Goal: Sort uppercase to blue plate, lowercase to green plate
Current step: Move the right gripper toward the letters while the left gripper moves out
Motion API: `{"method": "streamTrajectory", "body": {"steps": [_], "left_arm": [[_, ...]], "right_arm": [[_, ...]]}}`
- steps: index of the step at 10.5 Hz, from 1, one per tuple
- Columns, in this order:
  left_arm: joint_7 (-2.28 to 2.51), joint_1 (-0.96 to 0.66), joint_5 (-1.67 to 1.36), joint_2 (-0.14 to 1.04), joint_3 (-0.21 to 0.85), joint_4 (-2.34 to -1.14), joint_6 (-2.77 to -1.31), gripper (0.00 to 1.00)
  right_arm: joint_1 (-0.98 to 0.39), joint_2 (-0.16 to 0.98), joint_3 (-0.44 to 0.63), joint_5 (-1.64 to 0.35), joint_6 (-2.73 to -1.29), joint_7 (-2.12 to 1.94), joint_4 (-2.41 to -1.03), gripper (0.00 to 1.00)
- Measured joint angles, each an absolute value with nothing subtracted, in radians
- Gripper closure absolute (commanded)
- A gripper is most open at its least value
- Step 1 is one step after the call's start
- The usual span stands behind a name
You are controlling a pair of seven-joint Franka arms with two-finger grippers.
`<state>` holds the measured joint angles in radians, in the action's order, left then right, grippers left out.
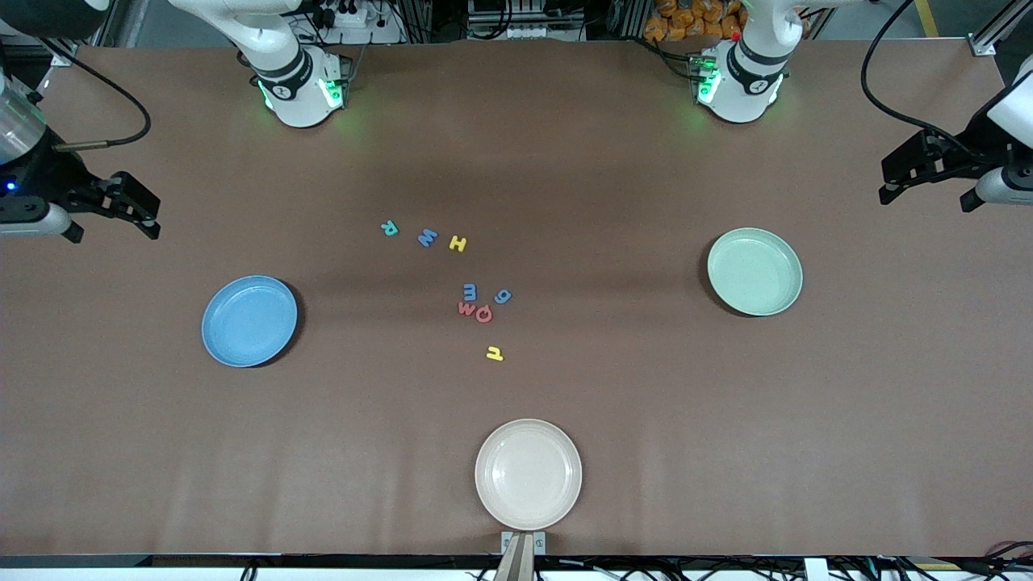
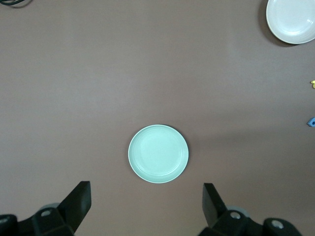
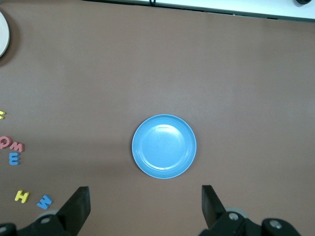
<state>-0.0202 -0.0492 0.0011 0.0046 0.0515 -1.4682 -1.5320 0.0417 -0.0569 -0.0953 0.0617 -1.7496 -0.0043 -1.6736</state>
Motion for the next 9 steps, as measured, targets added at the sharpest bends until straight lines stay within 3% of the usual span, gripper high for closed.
{"method": "streamTrajectory", "body": {"steps": [9], "left_arm": [[-0.02,-0.046,0.001,0.008,0.05,-1.468,-1.532,0.0]], "right_arm": [[0.052,0.004,-0.113,0.05,-1.682,0.031,-1.623,0.0]]}}
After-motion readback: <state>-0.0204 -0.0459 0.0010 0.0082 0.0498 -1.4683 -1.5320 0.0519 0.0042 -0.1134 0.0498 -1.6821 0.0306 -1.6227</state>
